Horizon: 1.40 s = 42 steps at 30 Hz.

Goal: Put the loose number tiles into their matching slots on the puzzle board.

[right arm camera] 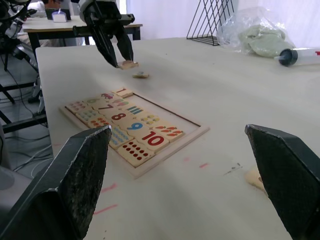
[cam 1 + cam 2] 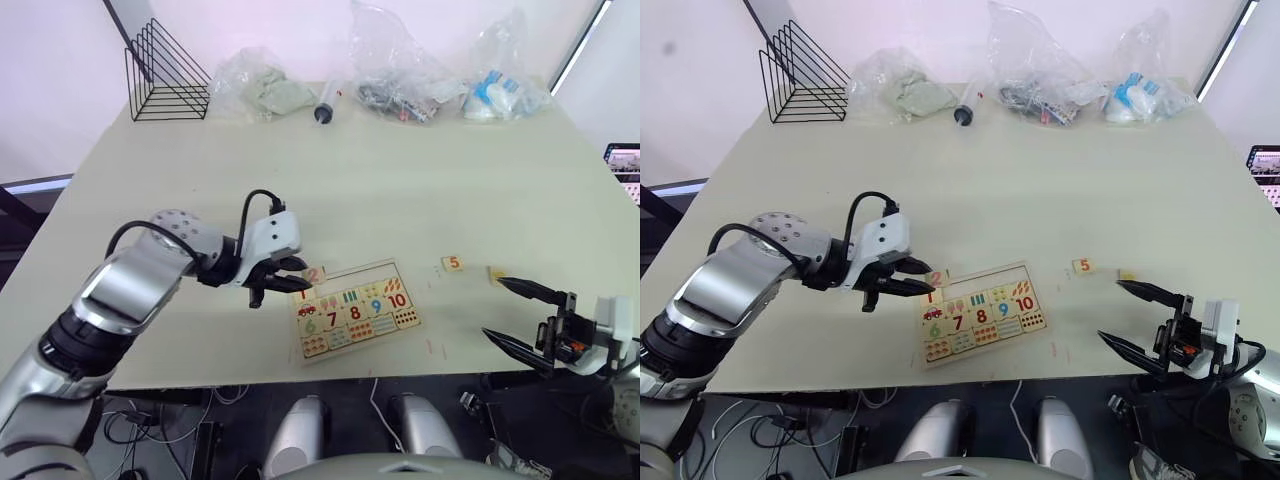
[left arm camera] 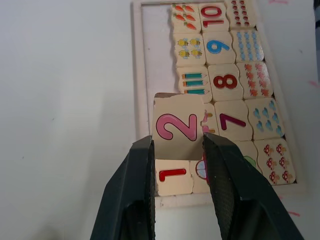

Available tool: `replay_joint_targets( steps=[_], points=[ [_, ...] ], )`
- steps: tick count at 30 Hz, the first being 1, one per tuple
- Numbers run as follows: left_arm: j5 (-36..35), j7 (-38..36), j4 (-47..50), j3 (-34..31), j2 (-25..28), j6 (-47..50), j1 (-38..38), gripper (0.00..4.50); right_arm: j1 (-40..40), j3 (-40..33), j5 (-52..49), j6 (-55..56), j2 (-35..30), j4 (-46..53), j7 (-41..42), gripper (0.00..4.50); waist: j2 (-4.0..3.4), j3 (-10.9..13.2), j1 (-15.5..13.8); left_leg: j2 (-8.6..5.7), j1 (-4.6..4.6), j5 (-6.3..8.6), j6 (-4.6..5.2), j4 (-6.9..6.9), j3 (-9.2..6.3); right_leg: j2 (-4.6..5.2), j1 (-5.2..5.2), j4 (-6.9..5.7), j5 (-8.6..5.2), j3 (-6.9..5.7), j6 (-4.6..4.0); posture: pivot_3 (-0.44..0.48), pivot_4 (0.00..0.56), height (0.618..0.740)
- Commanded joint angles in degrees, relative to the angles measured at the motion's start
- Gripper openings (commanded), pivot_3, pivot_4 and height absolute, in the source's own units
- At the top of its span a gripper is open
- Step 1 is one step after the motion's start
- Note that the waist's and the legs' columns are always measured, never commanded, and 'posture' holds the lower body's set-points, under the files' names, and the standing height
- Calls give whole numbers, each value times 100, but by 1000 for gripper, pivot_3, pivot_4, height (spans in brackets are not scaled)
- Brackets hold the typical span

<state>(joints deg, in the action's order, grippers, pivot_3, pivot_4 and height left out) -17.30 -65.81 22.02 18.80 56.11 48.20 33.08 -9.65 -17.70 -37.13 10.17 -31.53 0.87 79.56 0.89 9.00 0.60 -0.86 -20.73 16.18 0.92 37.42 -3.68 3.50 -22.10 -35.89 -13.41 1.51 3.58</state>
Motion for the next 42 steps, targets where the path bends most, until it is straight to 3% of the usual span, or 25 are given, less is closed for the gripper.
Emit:
replay_joint_targets(
  steps=[1, 13, 21, 26, 42],
  points=[
    [312, 214, 263, 528, -98, 831, 600, 922, 122, 13, -44, 94, 9, -59, 61, 4500, 1, 1, -1, -4, -1, 0, 0, 1, 5, -3, 0, -1, 0, 1, 0, 0, 150, 740],
    [369, 251, 78, 1462, -427, 1948, 1525, 922, 242, 119, -4, 134, 51, -92, 26, 4500, 3, 2, 5, -4, -3, -1, 0, 2, 4, -12, 0, -3, 0, 4, 0, 0, 150, 740],
    [524, 307, -142, 1883, -551, 1987, 1764, 922, 218, 134, 18, 166, 100, -70, 13, 4500, 3, 2, 6, -3, -2, -1, 0, 3, 0, -16, 0, -4, 0, 7, 0, 0, 150, 740],
    [654, 325, -265, 2004, -549, 1646, 1669, 922, 236, 145, 40, 214, 132, -124, 30, 4500, 3, 2, 9, -3, -1, -1, 0, 3, -1, -16, 0, -4, 0, 10, 0, 0, 150, 740],
    [758, 235, -538, 2245, -808, 1806, 1898, 922, 157, 145, 42, 234, 137, -64, -20, 4500, 3, 2, 6, -3, -2, -1, 0, 5, -2, -17, 0, -6, 0, 10, 0, 0, 150, 740]
  ],
)
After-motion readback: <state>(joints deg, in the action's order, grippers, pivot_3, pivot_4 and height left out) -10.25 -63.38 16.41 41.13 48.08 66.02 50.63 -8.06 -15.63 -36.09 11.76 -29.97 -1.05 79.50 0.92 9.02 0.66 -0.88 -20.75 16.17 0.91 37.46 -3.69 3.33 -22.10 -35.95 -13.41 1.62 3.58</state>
